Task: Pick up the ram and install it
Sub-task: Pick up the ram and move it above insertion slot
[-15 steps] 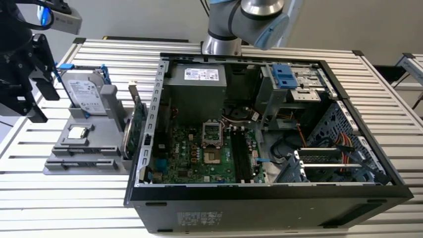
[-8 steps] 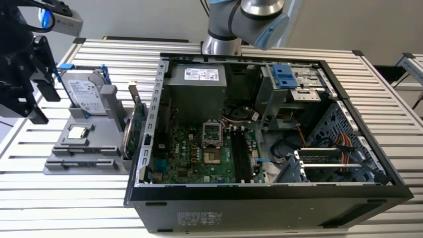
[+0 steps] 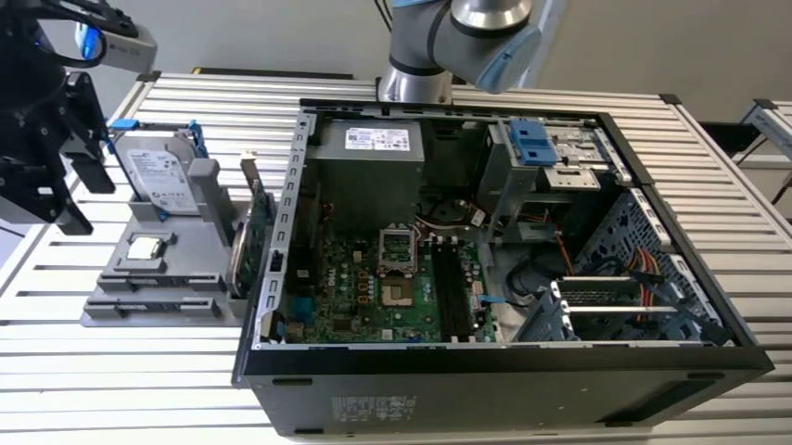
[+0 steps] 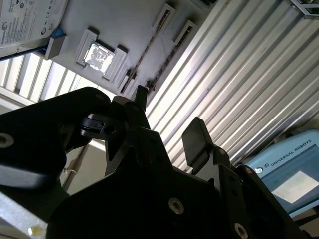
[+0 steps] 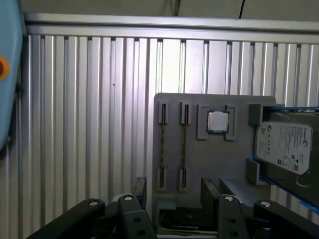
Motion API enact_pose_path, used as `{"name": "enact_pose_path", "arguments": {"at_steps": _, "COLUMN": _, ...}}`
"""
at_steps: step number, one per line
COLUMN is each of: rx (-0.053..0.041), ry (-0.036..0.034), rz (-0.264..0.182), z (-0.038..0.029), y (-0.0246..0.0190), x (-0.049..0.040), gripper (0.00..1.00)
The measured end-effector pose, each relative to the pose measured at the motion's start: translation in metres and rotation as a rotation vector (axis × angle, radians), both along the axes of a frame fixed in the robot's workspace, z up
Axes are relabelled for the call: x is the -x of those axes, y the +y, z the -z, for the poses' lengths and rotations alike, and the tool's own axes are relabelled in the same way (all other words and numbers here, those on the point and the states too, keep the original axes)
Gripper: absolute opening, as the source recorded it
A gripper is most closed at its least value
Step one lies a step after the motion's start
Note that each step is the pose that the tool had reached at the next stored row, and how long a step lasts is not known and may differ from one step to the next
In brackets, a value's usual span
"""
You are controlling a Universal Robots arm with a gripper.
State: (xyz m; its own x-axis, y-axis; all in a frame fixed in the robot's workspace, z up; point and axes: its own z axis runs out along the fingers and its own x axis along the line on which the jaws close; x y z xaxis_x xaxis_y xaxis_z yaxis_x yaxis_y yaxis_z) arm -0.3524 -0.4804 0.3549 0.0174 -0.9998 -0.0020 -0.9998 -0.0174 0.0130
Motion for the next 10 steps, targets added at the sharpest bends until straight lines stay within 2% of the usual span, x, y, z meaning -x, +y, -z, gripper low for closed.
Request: {"name": "enact_pose_path", "arguments": {"at_steps": 10, "rx": 0.0015, "ry": 0.0005, "rz": 0.000, "z": 0.0058, "y": 0.0000, "x": 0.0000, "gripper": 1.00}}
